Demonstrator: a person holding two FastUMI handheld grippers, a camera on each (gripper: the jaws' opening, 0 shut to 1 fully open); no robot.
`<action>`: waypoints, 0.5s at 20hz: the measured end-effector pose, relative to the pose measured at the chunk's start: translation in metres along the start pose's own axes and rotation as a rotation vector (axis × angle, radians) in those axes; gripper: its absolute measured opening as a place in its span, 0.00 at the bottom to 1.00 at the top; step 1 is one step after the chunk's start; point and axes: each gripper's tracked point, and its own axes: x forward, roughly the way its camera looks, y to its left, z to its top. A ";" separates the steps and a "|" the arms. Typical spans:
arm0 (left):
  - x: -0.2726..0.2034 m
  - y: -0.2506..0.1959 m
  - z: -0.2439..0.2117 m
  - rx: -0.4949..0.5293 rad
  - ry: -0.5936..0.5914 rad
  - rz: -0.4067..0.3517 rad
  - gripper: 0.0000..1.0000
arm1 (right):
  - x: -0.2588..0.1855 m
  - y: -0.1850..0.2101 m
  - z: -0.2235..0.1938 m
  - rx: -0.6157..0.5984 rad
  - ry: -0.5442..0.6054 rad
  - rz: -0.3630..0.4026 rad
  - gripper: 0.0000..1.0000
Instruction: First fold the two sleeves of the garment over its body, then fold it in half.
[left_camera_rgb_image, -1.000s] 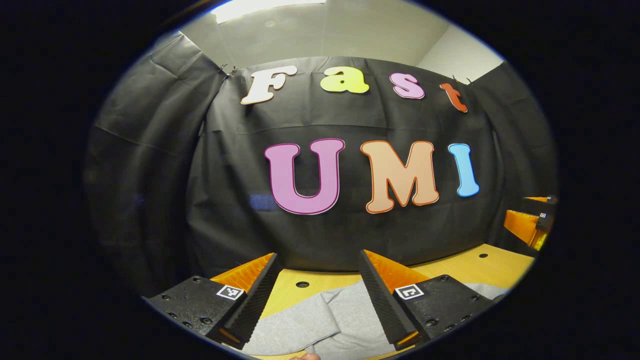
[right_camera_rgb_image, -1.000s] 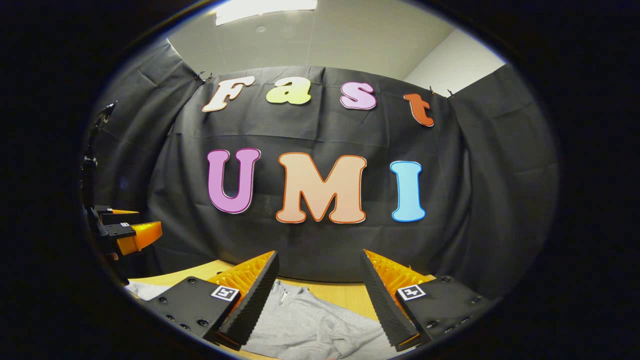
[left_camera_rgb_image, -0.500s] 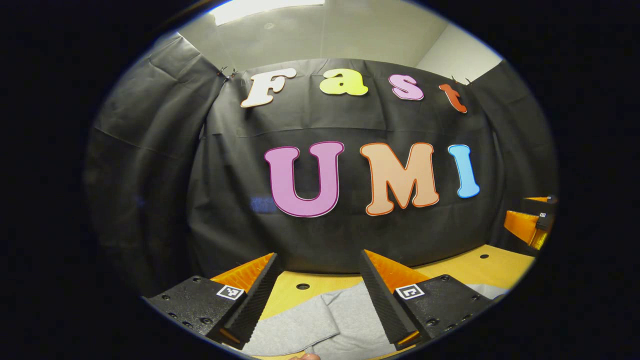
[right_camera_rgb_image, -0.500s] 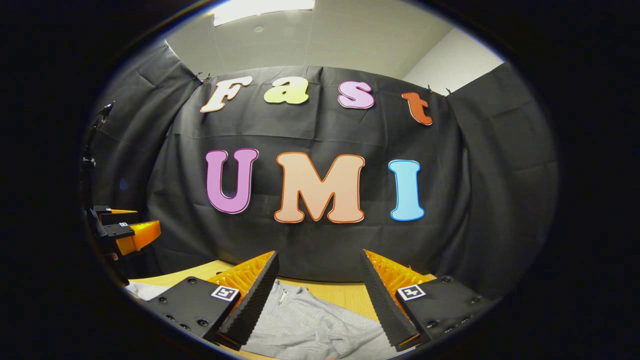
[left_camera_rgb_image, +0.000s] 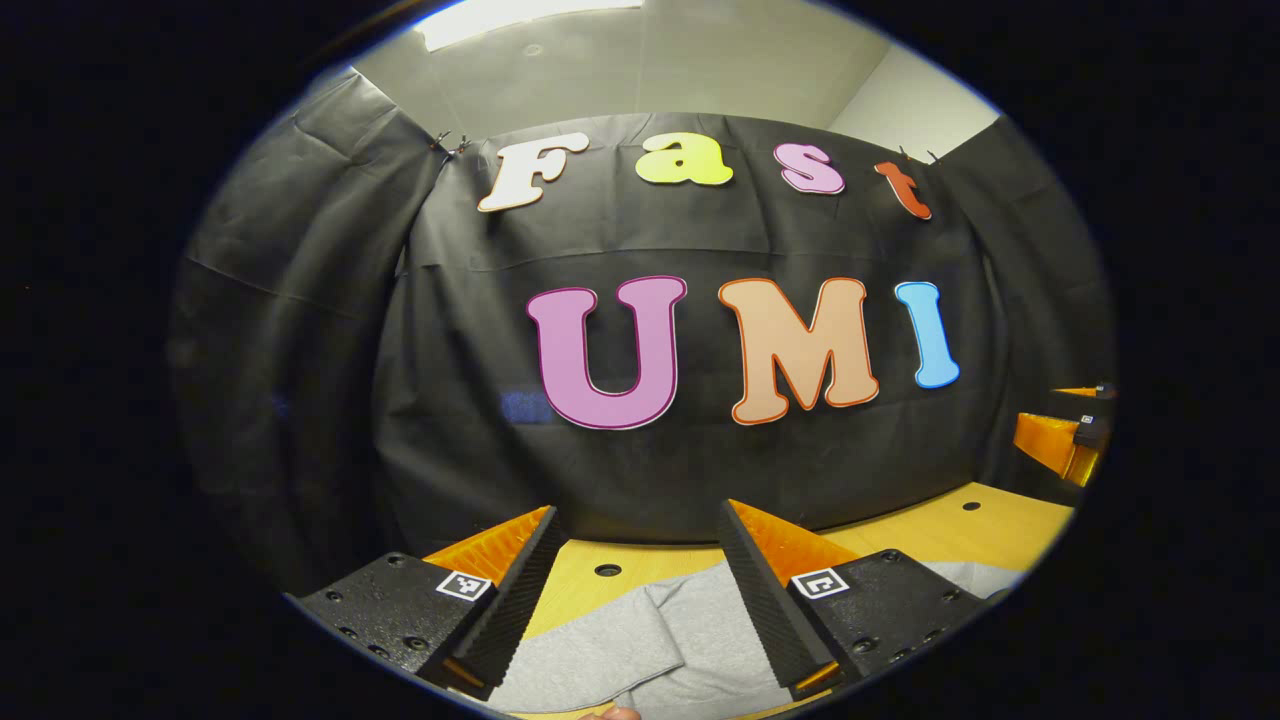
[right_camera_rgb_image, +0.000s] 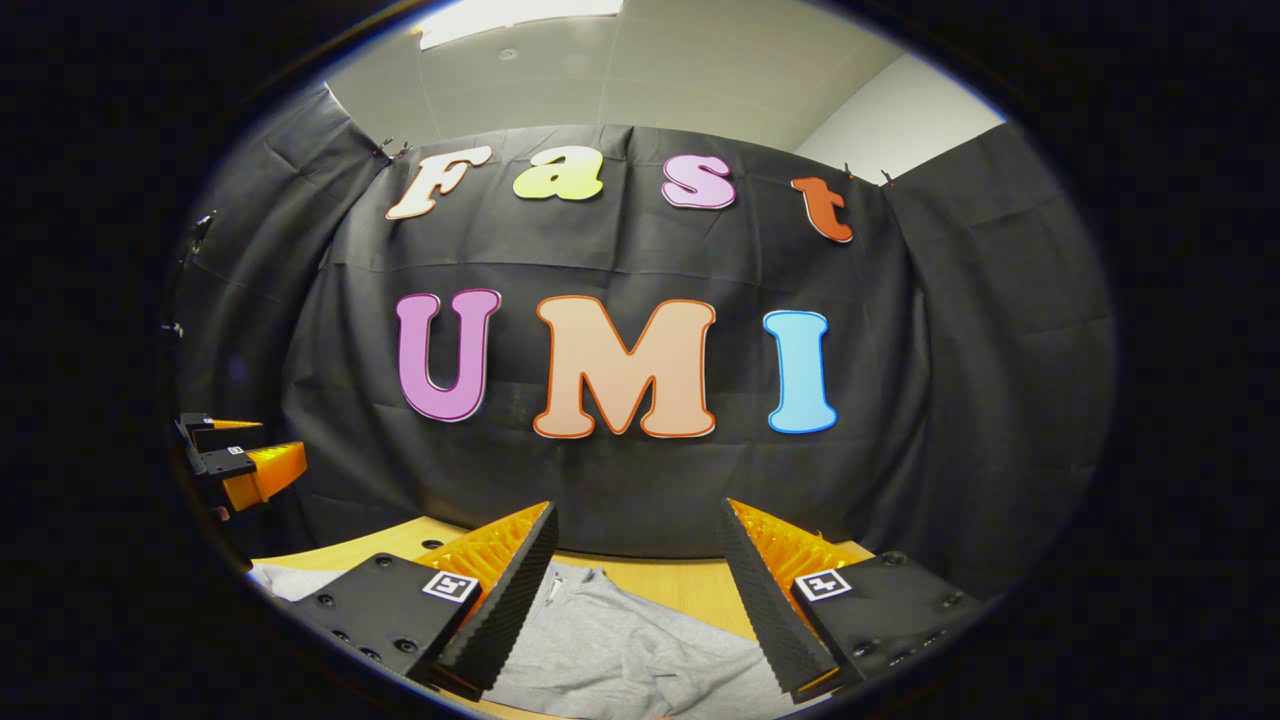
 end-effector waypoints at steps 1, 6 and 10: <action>0.001 0.000 -0.001 0.000 -0.001 -0.005 0.93 | 0.000 -0.007 -0.001 -0.012 0.004 -0.008 1.00; 0.005 -0.002 -0.001 -0.005 -0.003 -0.009 0.94 | -0.005 -0.051 -0.019 -0.064 0.061 -0.075 0.99; 0.008 -0.005 -0.002 -0.001 -0.003 -0.013 0.93 | -0.014 -0.100 -0.035 -0.073 0.116 -0.156 1.00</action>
